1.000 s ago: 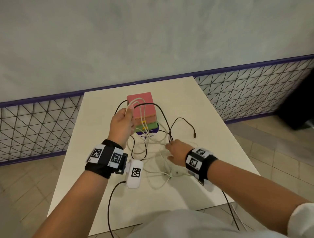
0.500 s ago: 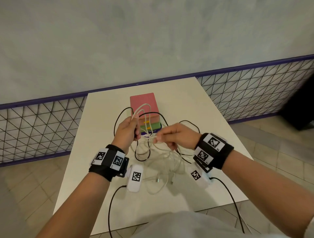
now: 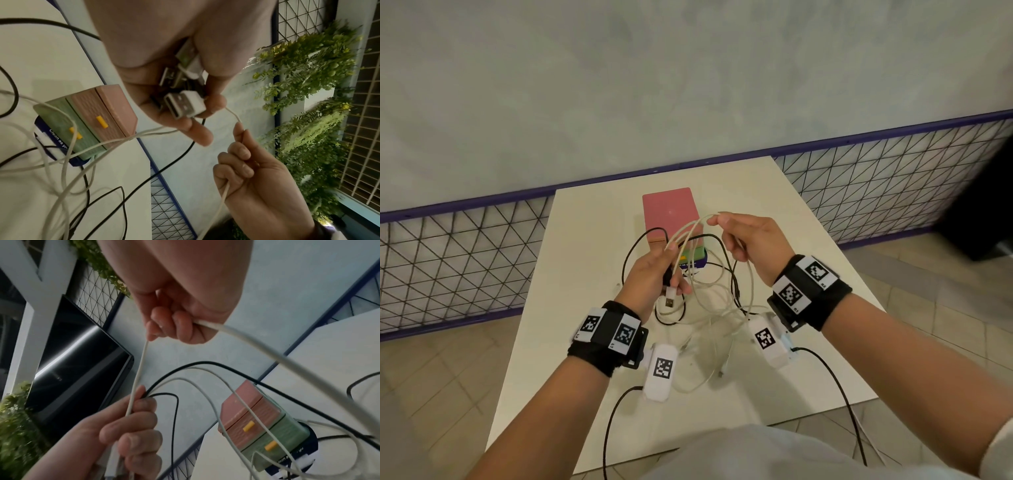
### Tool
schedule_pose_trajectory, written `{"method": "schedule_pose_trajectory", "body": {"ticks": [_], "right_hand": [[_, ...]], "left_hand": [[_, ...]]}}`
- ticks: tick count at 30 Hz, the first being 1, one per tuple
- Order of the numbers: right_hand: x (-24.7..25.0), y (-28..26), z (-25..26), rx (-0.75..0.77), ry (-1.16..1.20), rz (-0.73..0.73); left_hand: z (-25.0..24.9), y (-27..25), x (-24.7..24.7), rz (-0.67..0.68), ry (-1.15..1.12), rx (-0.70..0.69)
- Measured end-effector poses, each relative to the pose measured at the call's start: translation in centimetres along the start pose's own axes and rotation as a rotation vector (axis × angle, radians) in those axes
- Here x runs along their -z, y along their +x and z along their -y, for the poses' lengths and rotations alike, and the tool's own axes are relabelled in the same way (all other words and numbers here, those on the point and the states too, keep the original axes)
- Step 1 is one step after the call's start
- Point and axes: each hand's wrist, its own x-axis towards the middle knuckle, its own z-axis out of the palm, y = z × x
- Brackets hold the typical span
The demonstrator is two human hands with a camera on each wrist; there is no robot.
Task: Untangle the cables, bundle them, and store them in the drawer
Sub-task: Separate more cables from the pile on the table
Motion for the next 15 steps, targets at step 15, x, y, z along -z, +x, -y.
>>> {"method": "schedule_pose_trajectory", "body": {"ticks": [15], "right_hand": [[0.3,-0.4,-1.1,-0.004,0.052,-0.002]], "left_hand": [[1.1,-0.8,0.3,0.051,0.068,0.089]]}}
